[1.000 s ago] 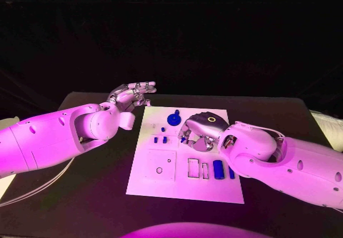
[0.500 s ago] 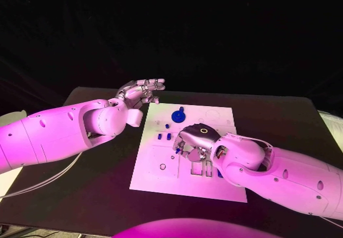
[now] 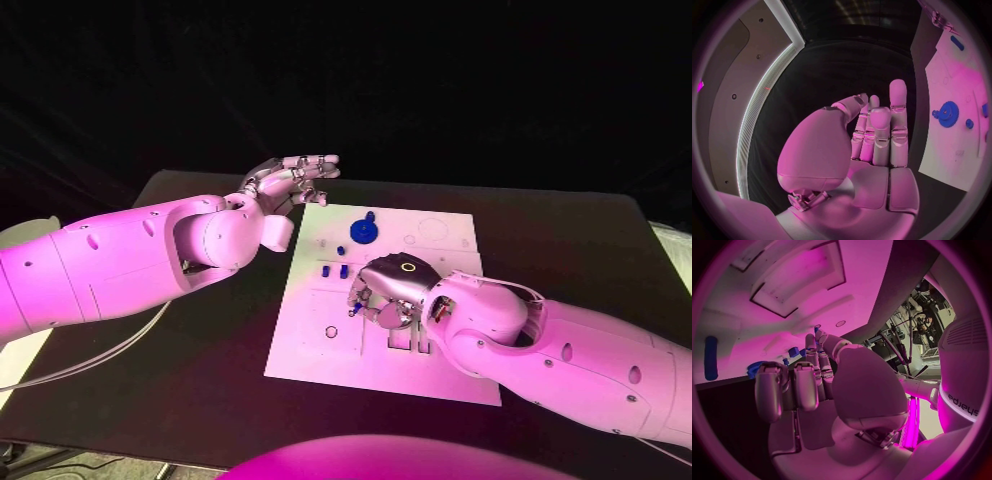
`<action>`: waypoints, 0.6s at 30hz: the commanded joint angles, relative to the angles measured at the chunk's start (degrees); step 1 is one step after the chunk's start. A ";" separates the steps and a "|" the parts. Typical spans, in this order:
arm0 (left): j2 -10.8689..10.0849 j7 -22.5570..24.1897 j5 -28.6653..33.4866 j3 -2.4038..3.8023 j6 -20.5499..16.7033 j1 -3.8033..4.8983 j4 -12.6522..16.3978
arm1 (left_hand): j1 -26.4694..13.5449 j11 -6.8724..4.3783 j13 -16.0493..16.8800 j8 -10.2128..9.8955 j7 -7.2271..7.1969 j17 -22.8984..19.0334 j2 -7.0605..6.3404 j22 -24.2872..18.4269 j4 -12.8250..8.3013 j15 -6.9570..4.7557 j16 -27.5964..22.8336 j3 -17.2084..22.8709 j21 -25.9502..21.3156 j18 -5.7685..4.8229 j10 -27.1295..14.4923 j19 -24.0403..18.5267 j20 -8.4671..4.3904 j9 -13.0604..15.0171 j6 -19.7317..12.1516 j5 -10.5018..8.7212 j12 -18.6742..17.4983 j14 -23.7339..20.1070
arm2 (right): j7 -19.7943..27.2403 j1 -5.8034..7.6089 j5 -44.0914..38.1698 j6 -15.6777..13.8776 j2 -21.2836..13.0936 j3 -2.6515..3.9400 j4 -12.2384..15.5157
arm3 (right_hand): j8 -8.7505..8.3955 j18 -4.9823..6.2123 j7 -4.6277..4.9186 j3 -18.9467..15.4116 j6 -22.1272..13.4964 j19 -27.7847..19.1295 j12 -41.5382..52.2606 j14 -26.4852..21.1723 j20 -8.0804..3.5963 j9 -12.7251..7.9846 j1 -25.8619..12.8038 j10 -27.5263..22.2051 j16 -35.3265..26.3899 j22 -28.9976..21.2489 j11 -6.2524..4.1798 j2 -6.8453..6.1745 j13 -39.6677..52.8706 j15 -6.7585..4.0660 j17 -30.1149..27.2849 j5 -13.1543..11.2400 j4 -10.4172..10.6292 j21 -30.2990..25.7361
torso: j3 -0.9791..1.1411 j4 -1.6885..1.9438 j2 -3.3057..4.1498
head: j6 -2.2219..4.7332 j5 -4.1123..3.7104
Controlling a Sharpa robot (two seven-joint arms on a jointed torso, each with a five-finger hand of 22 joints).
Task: Assemble the parts on the task board
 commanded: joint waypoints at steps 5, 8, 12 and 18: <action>0.12 -0.06 -0.24 0.02 1.46 0.02 0.12 | -0.27 0.17 0.09 0.24 0.02 -0.02 0.26 -0.09 -0.42 -0.01 -0.18 0.03 -0.23 1.02 -0.38 -0.09 0.18 -0.06 -0.39 -0.19 0.32 -0.53 | 0.59 -0.18 -0.85 0.80 0.57 -0.05 -0.54 | 0.17 0.41 0.24 0.39 0.06 0.11 -0.05 3.43 -0.13 0.06 0.22 0.30 0.22 2.22 -0.12 0.15 0.01 -0.20 0.09 0.21 0.05 0.16 | 0.00 -0.01 -0.03 | -0.12 0.12; 0.12 -0.12 -0.26 0.02 1.52 0.02 0.12 | -0.27 0.17 0.09 0.24 0.02 -0.02 0.26 -0.09 -0.42 -0.01 -0.18 0.03 -0.23 1.02 -0.38 -0.09 0.18 -0.06 -0.39 -0.19 0.32 -0.53 | 0.53 -0.25 -0.99 0.93 0.79 -0.08 -0.89 | 0.15 0.42 0.26 0.42 0.05 0.09 -0.06 3.44 -0.13 0.07 0.24 0.30 0.23 2.17 -0.11 0.15 0.00 -0.19 0.10 0.21 0.01 0.13 | -0.01 0.00 -0.02 | -0.10 0.14; 0.13 -0.20 -0.28 0.02 1.63 0.02 0.14 | -0.34 0.19 0.11 0.25 0.04 -0.12 0.26 -0.09 -0.44 0.01 -0.21 -0.01 -0.25 1.02 -0.46 -0.11 0.20 -0.06 -0.43 -0.20 0.42 -0.57 | 0.54 -0.37 -1.13 1.33 1.19 -0.18 -1.44 | 0.15 0.42 0.26 0.42 0.05 0.09 -0.06 3.44 -0.13 0.07 0.24 0.30 0.23 2.17 -0.11 0.15 0.00 -0.19 0.10 0.21 0.01 0.13 | -0.01 0.00 -0.03 | -0.19 0.18; 0.11 -0.32 -0.29 0.02 1.73 0.02 0.16 | -0.34 0.19 0.11 0.25 0.04 -0.12 0.26 -0.09 -0.44 0.01 -0.21 -0.01 -0.25 1.02 -0.46 -0.11 0.20 -0.06 -0.43 -0.20 0.42 -0.57 | 0.57 -0.48 -1.18 2.20 1.57 -0.32 -1.87 | 0.14 0.40 0.28 0.45 0.03 0.11 -0.07 3.44 -0.12 0.08 0.25 0.30 0.27 2.22 -0.10 0.15 -0.02 -0.18 0.15 0.21 -0.04 0.16 | -0.02 0.02 -0.03 | -0.37 0.23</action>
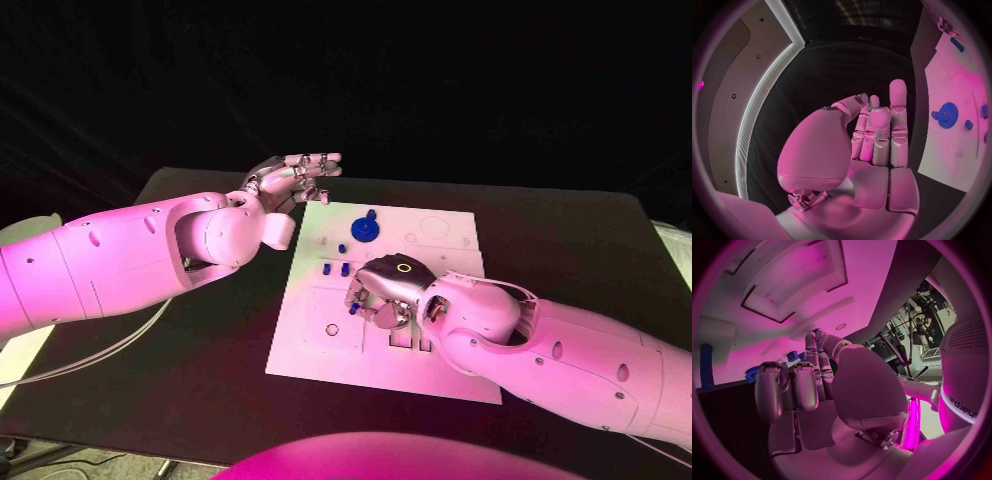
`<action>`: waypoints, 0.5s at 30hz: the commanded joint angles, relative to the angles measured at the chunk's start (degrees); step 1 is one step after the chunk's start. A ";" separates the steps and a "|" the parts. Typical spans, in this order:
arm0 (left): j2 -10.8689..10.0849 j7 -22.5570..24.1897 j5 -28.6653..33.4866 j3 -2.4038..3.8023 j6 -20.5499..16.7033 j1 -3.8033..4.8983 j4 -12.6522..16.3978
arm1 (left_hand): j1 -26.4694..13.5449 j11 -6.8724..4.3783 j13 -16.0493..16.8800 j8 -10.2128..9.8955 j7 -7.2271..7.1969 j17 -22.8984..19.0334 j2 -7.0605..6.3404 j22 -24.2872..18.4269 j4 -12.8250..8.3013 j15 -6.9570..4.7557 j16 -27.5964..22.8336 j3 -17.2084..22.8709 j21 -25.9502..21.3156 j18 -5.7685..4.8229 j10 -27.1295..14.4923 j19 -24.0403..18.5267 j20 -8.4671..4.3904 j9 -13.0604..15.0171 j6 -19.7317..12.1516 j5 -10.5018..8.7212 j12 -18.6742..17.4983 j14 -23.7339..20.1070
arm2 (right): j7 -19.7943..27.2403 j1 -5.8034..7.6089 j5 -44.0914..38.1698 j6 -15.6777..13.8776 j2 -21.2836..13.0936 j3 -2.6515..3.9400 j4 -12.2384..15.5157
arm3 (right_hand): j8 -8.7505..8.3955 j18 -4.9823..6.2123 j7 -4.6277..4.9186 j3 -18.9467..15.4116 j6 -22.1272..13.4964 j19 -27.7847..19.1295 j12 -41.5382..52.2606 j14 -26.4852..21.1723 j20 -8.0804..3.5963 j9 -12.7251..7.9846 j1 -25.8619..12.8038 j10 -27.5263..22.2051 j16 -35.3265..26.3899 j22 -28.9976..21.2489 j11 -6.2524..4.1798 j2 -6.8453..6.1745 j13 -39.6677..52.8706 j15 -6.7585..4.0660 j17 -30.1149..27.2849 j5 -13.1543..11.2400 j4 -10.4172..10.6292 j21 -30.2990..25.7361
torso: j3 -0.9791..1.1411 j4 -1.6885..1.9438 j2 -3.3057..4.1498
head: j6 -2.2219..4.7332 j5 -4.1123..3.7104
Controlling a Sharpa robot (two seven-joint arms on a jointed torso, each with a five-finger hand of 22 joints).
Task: Assemble the parts on the task board
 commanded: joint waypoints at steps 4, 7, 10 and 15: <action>0.08 -0.07 -0.44 0.03 1.35 0.02 0.17 | -0.34 -0.02 0.05 0.27 0.04 -0.05 0.26 -0.06 -0.44 0.01 -0.21 -0.02 -0.25 1.01 -0.25 -0.11 0.20 -0.06 -0.43 -0.20 0.08 -0.58 | 0.19 -0.12 -0.94 2.49 0.35 -0.18 -0.48 | 0.37 0.40 0.25 0.46 0.25 0.11 -0.07 3.44 -0.12 0.06 0.26 0.31 0.27 2.18 -0.27 0.16 0.00 -0.18 0.12 0.30 -0.05 0.17 | -0.03 0.02 -0.01 | -0.23 0.09; 0.07 -0.15 -0.62 0.03 1.39 0.02 0.17 | -0.34 -0.02 0.05 0.27 0.04 -0.05 0.26 -0.06 -0.44 0.01 -0.21 -0.02 -0.25 1.01 -0.25 -0.11 0.20 -0.06 -0.43 -0.20 0.08 -0.58 | 0.05 -0.12 -0.96 3.02 0.46 -0.28 -0.61 | 0.36 0.42 0.26 0.46 0.25 0.07 -0.07 3.45 -0.12 0.07 0.25 0.31 0.29 2.10 -0.26 0.16 -0.01 -0.17 0.14 0.30 -0.07 0.12 | -0.02 0.01 -0.03 | -0.31 0.12; 0.05 -0.22 -0.72 0.03 1.46 0.02 0.17 | -0.45 0.01 0.08 0.28 0.07 -0.22 0.28 -0.07 -0.44 0.04 -0.26 -0.08 -0.28 1.01 -0.37 -0.15 0.22 -0.06 -0.50 -0.21 0.20 -0.65 | -0.31 -0.13 -1.10 3.39 0.57 -0.40 -0.74 | 0.33 0.43 0.32 0.41 0.22 0.03 -0.11 3.42 -0.10 0.09 0.13 0.28 0.21 2.04 -0.21 0.06 -0.05 -0.14 0.01 0.27 -0.10 0.08 | -0.03 -0.01 -0.02 | -0.34 0.14; 0.01 -0.28 -0.79 0.03 1.49 0.02 0.19 | -0.49 0.02 0.08 0.29 0.08 -0.27 0.27 -0.08 -0.45 0.05 -0.28 -0.11 -0.29 1.01 -0.43 -0.17 0.23 -0.06 -0.53 -0.21 0.24 -0.68 | -0.83 -0.12 -0.93 3.34 0.72 -0.61 -1.17 | -0.94 1.10 2.26 -0.97 -5.46 -1.70 -0.61 2.97 0.95 -1.20 -3.12 -5.32 -0.88 -1.22 1.60 -2.73 -1.77 1.48 -1.61 0.43 0.83 -2.07 | -0.04 -0.03 -0.05 | -0.37 0.16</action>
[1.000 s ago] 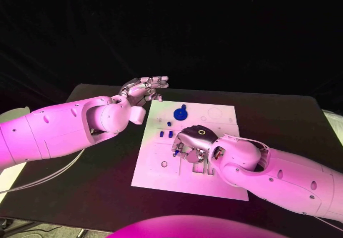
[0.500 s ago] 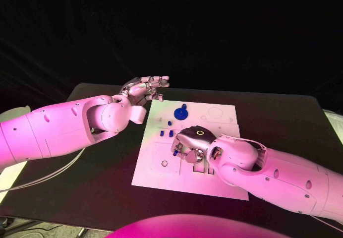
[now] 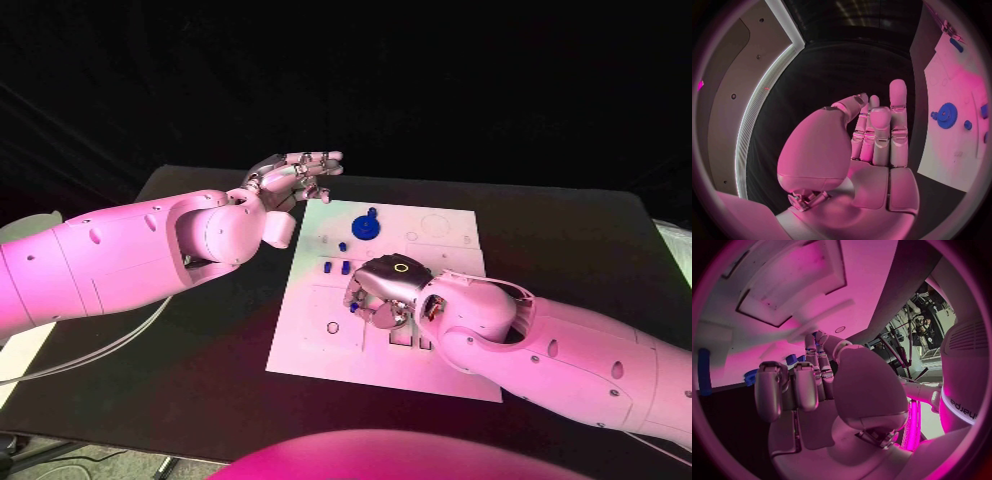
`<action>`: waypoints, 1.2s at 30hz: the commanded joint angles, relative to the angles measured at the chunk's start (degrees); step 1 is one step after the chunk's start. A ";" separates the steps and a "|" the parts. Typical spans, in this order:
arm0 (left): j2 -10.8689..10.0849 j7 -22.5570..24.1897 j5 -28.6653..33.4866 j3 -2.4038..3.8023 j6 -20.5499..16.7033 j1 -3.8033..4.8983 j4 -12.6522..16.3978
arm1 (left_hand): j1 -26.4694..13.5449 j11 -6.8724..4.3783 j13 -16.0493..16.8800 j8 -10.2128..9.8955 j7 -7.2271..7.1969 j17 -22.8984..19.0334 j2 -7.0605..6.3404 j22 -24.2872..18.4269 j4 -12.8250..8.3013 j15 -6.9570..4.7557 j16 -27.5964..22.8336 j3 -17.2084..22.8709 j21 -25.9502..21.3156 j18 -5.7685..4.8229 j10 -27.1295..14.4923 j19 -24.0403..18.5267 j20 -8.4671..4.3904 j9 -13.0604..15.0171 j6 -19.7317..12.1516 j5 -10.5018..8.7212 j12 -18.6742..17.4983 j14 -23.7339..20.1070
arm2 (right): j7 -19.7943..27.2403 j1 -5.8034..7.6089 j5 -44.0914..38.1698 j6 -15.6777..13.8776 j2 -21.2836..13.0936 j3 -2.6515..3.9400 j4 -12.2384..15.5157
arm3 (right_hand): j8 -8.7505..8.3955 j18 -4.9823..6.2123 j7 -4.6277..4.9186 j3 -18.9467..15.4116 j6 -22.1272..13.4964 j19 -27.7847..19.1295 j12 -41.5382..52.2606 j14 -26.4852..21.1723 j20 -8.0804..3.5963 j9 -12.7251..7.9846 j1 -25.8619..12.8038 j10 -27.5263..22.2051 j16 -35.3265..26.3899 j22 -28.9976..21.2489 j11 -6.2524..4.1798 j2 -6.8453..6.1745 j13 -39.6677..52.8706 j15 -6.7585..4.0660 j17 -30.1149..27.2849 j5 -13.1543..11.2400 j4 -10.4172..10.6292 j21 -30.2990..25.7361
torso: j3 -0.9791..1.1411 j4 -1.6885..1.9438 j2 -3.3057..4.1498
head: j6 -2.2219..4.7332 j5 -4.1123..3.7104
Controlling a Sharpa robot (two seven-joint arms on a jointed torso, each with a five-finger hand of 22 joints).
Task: Assemble the parts on the task board
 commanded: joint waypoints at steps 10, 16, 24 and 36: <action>-0.03 -0.09 -0.49 0.03 1.20 0.03 0.13 | -0.62 0.05 0.11 0.30 0.09 -0.14 0.27 -0.10 -0.28 0.09 -0.27 -0.03 -0.32 1.00 -0.54 -0.20 0.25 -0.06 -0.59 -0.30 0.35 -0.31 | -0.96 -0.17 -0.55 -0.70 -0.31 -0.49 -0.62 | -0.23 2.48 1.34 -4.74 -7.71 -3.78 0.75 2.40 1.54 -1.75 -2.90 -8.16 -1.43 -7.18 1.88 -2.98 -2.14 1.63 -2.05 0.13 1.20 -5.42 | 0.03 0.00 -0.01 | 0.00 -0.02; -0.03 -0.22 -0.50 0.03 1.24 0.03 -0.07 | -0.69 0.06 0.12 0.32 0.10 -0.26 0.28 -0.11 -0.28 0.11 -0.30 -0.08 -0.34 1.00 -0.62 -0.23 0.27 -0.06 -0.63 -0.40 0.44 -0.35 | -0.56 -0.17 -0.42 -3.89 -2.06 -0.41 1.04 | 0.05 2.42 1.32 -4.97 -7.04 -3.39 1.77 2.25 1.50 -1.57 -2.11 -7.66 -1.91 -7.02 1.76 -2.06 -2.02 1.55 -2.78 0.20 1.18 -5.34 | 0.09 -0.02 -0.03 | 0.16 -0.05; -0.14 -0.36 -0.50 -0.01 1.34 0.02 -0.18 | -0.69 0.06 0.12 0.32 0.10 -0.26 0.28 -0.11 -0.28 0.11 -0.30 -0.08 -0.34 1.00 -0.62 -0.23 0.27 -0.06 -0.63 -0.40 0.44 -0.35 | -1.72 0.98 2.13 -4.35 -7.73 1.48 5.07 | 0.24 2.33 0.95 -4.79 -6.05 -2.96 2.83 2.19 1.42 -1.42 -1.59 -6.66 -2.18 -6.78 1.44 -1.58 -2.05 1.30 -3.16 0.31 1.17 -5.19 | -0.01 -0.16 -0.07 | 0.69 -0.56; -0.55 -0.56 -0.50 -0.14 1.13 0.03 0.53 | -0.61 0.05 0.15 0.36 0.08 -0.46 0.34 -0.13 -0.43 0.11 -0.36 -0.08 -0.38 1.02 -0.78 -0.27 0.29 -0.05 -0.71 -0.52 0.62 -0.44 | -4.00 5.45 3.58 -0.73 -16.15 2.51 5.05 | -0.28 2.39 -0.56 -8.24 -8.45 -2.76 1.69 2.41 0.31 -1.82 -1.26 -10.51 -2.42 -7.31 0.38 -3.32 -2.25 -0.19 -3.50 0.03 1.59 -5.71 | -0.08 -0.24 -0.14 | 1.44 -1.70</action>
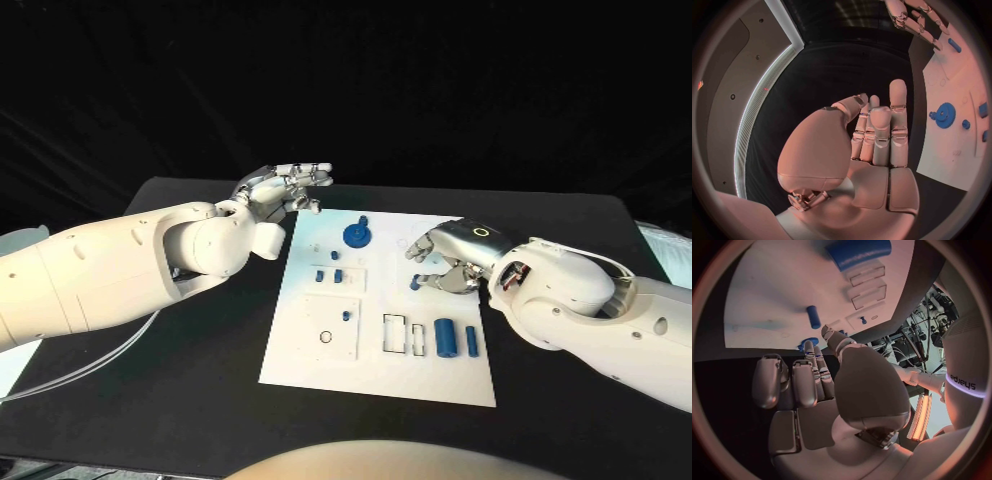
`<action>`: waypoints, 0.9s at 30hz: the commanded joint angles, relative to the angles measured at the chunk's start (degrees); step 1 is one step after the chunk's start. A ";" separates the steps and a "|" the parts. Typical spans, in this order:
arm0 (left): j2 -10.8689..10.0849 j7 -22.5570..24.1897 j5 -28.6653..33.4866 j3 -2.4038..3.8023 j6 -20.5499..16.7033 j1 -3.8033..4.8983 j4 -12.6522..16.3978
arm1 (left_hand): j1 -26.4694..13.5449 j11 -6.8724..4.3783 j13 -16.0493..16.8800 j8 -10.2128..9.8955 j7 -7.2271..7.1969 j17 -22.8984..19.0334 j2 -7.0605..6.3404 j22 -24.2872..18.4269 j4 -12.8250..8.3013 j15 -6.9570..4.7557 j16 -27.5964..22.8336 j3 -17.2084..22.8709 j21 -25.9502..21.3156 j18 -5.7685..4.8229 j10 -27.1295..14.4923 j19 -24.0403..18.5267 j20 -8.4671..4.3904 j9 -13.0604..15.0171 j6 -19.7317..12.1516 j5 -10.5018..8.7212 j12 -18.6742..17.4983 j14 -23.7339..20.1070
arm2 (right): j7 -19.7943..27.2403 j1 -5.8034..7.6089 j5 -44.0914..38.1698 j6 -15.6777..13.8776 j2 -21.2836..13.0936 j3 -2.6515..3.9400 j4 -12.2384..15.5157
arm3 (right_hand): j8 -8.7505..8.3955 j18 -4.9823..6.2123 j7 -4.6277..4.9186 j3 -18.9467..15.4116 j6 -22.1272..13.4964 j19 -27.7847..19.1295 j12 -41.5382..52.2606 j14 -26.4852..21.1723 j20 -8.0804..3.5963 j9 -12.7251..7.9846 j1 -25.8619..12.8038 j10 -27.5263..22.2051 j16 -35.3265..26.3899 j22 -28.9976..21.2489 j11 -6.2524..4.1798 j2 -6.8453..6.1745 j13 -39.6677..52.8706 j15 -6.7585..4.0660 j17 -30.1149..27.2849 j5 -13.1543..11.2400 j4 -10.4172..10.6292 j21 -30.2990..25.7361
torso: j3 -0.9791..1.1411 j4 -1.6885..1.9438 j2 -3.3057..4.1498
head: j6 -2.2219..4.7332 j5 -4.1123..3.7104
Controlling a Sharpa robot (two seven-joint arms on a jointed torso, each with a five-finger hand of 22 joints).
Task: Assemble the parts on the task board
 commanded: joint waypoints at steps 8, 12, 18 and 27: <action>0.00 -0.07 -0.25 -0.07 0.91 0.03 0.25 | -0.18 0.03 0.14 0.42 -0.04 -0.22 0.20 -0.09 -0.65 0.09 -0.33 -0.01 -0.39 1.05 -0.47 -0.29 0.29 -0.04 -0.45 -0.17 0.56 -0.47 | -1.09 -0.12 -0.18 3.96 -1.11 -0.08 -0.65 | 0.04 0.99 -0.27 -0.95 -0.12 0.16 0.07 2.49 -0.48 0.04 0.69 -0.23 -0.14 -0.08 -0.29 -0.35 0.09 -0.35 -0.05 0.06 0.23 -0.27 | 0.05 -0.01 0.02 | 0.14 -0.17; 0.05 -0.05 -0.25 -0.12 0.94 0.02 0.22 | -0.10 0.03 0.16 0.45 -0.04 -0.22 0.21 -0.09 -0.75 0.08 -0.31 0.01 -0.40 1.06 -0.52 -0.30 0.28 -0.04 -0.46 -0.18 0.64 -0.47 | -0.71 -0.35 -0.32 4.37 -0.48 -0.25 -1.05 | 0.09 0.98 -0.22 -1.04 0.16 0.17 0.31 2.50 -0.37 0.08 0.92 0.10 -0.24 -0.17 -0.26 -0.08 0.11 -0.15 -0.20 0.08 0.33 -0.36 | 0.04 0.08 0.05 | 0.20 -0.21; 0.03 -0.04 -0.25 -0.16 0.90 0.01 0.15 | -0.10 0.03 0.16 0.45 -0.04 -0.22 0.21 -0.09 -0.75 0.08 -0.31 0.01 -0.40 1.06 -0.52 -0.30 0.28 -0.04 -0.46 -0.18 0.64 -0.47 | 0.10 -0.82 -0.32 4.70 0.66 -0.51 -1.57 | 0.18 0.98 0.04 -0.77 1.01 0.22 1.22 2.52 0.03 0.16 1.53 1.64 -0.36 -0.33 0.02 0.71 0.14 0.29 -0.40 0.13 0.58 -0.52 | 0.03 0.06 0.06 | 0.18 -0.12; 0.02 -0.23 -0.54 -0.18 0.95 0.01 0.08 | 0.00 0.03 0.18 0.49 -0.03 -0.31 0.23 -0.09 -0.88 0.07 -0.32 0.03 -0.39 1.07 -0.57 -0.31 0.28 -0.03 -0.47 -0.19 0.76 -0.50 | 0.88 -1.15 -0.28 4.88 1.89 -0.69 -2.09 | 0.73 0.95 -0.10 1.15 3.95 0.57 2.25 2.63 0.09 0.46 2.07 4.71 -0.15 -0.02 -0.20 2.19 0.04 0.15 -0.22 0.27 1.14 -0.33 | 0.02 0.05 0.05 | 0.06 -0.06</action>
